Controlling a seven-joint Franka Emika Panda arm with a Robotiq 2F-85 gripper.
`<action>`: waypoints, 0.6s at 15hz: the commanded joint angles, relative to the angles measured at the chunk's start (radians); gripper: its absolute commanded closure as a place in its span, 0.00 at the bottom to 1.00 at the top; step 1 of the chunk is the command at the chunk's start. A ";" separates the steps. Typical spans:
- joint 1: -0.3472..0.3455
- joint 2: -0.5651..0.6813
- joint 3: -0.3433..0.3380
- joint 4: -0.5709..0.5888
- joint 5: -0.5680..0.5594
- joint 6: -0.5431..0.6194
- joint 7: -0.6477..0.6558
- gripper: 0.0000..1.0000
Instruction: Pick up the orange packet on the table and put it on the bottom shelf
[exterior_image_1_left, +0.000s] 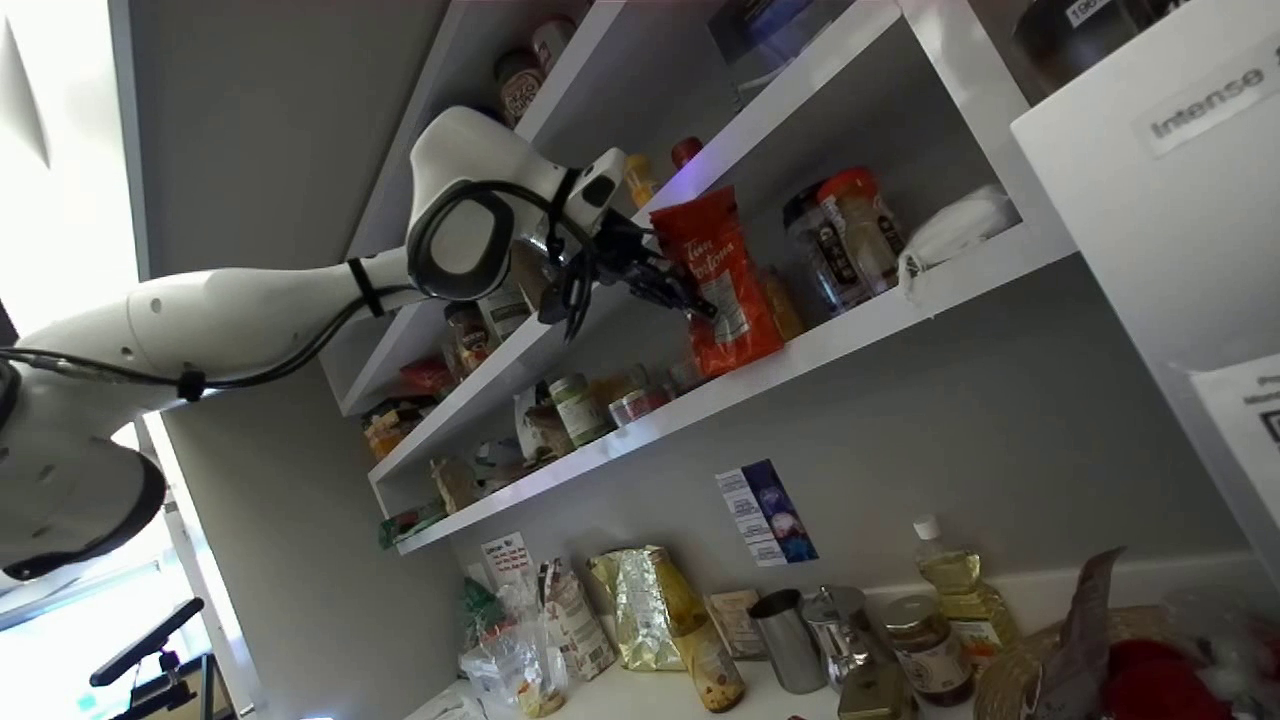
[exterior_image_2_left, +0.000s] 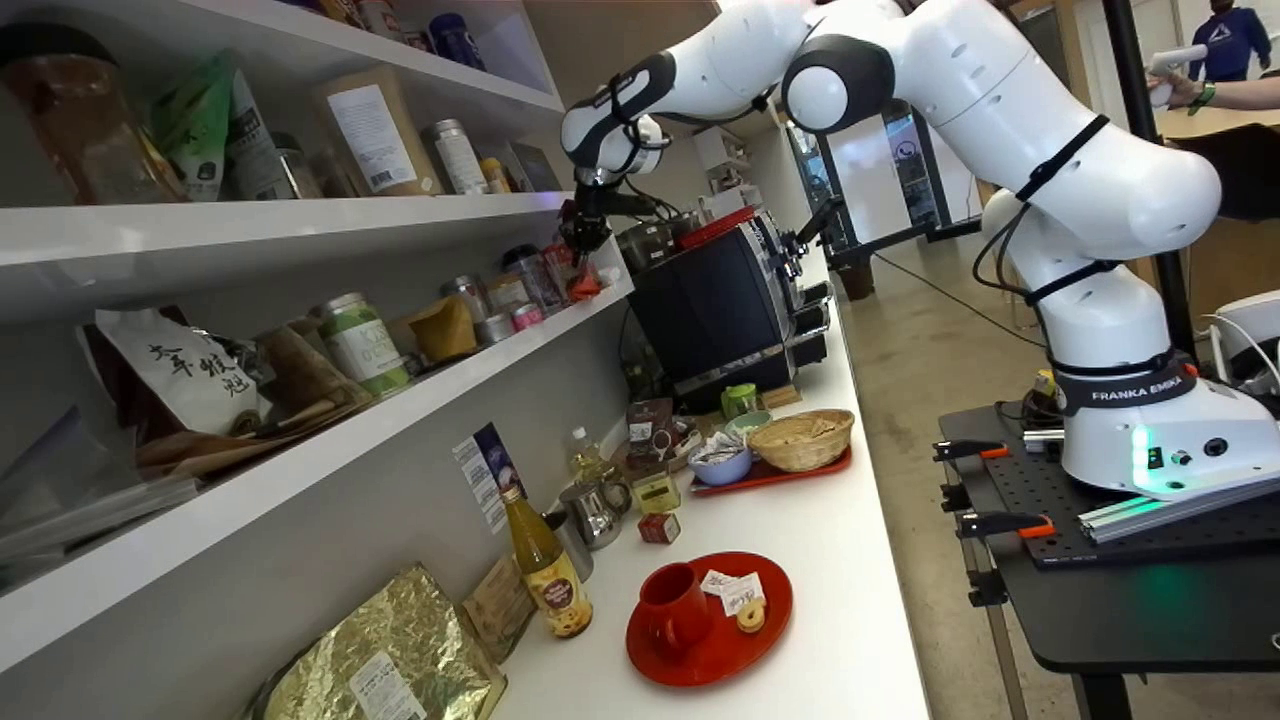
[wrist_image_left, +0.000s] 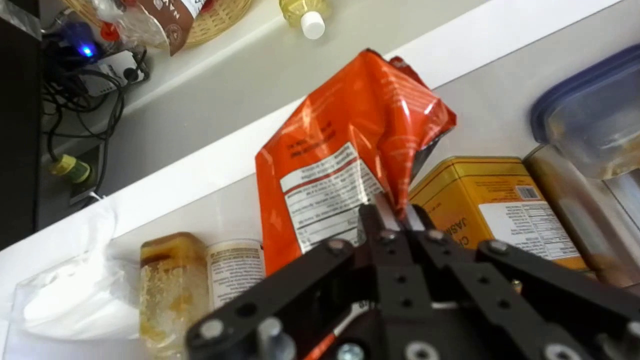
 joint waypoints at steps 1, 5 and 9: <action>-0.251 0.064 0.278 0.198 -0.143 -0.004 0.084 0.99; -0.466 0.099 0.573 0.333 -0.336 -0.018 0.156 0.99; -0.553 0.135 0.711 0.405 -0.444 -0.079 0.178 0.66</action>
